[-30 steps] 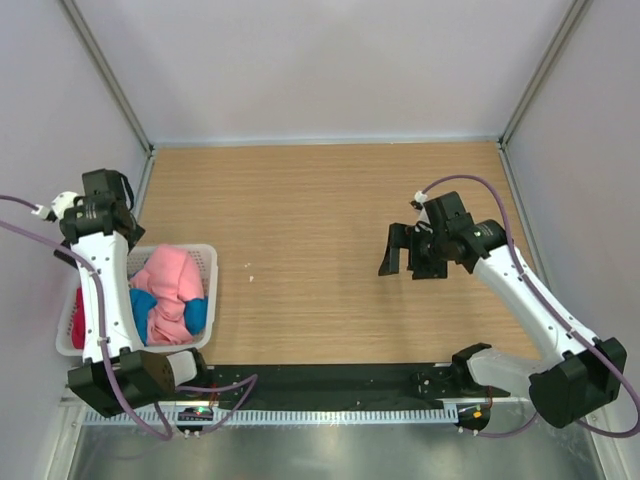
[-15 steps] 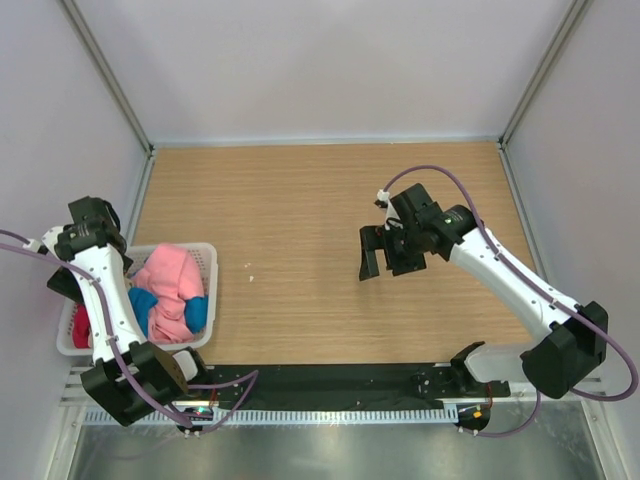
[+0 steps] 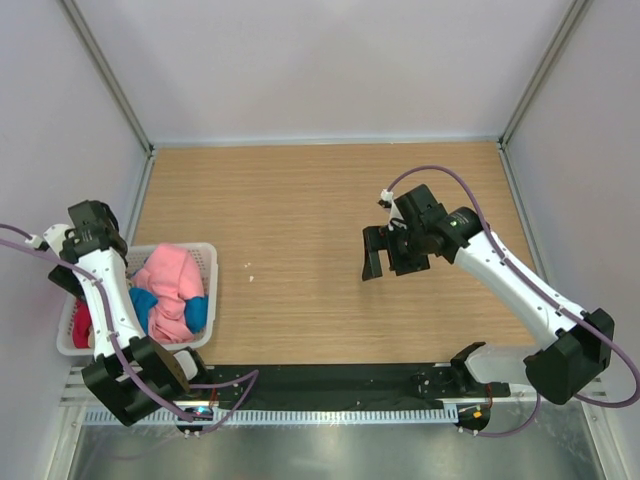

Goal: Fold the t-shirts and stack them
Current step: Grab the tshirt from the pile

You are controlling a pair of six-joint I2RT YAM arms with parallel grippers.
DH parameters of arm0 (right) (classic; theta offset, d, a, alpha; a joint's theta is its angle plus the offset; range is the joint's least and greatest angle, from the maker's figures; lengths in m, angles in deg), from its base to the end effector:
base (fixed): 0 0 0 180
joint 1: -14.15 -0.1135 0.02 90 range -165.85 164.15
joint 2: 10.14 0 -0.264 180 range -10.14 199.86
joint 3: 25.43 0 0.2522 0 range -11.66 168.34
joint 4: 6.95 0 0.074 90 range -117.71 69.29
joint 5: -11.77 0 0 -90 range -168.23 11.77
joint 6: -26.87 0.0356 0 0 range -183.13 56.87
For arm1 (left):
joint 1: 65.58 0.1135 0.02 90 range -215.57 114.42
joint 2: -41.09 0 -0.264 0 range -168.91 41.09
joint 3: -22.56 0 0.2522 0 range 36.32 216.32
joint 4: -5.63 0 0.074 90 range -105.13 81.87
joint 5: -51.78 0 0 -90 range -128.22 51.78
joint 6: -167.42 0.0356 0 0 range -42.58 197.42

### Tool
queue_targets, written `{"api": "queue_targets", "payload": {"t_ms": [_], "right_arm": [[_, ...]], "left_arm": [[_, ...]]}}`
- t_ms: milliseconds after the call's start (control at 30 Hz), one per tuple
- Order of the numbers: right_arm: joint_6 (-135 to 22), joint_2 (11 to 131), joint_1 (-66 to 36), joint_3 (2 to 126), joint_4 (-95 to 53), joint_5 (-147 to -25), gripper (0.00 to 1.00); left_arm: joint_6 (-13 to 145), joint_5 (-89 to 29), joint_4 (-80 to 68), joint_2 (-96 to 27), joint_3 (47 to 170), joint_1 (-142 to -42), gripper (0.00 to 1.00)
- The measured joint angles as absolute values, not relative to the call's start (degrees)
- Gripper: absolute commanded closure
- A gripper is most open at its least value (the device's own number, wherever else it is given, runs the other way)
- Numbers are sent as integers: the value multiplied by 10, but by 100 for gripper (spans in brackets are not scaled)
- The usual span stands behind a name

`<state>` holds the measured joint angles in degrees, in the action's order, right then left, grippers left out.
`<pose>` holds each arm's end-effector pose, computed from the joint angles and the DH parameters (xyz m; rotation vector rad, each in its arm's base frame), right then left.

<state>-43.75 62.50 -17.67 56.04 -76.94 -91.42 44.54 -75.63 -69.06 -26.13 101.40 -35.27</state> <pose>0.2021 0.1349 0.3090 -0.3759 2.7012 0.5871 0.1714 0.1252 0.3165 -1.5047 2.0537 0.8453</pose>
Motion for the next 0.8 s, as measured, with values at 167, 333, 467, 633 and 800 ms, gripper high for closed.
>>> {"api": "queue_targets", "payload": {"t_ms": [167, 333, 467, 633, 800], "right_arm": [[-437, 624, -177, 558, -771, -914, 3], [-435, 619, -177, 553, -776, -915, 3], [-433, 618, -177, 552, -784, -916, 3], [-434, 622, -178, 557, -806, -913, 3], [-433, 643, -184, 562, -817, -914, 4]], "left_arm": [[464, -755, -665, -262, 995, -346, 100], [470, -729, -670, -261, 1025, -344, 100], [437, -667, -707, -262, 1158, -350, 100], [392, -585, -692, -260, 1334, -358, 100], [354, -513, -666, -261, 1447, -359, 100]]}}
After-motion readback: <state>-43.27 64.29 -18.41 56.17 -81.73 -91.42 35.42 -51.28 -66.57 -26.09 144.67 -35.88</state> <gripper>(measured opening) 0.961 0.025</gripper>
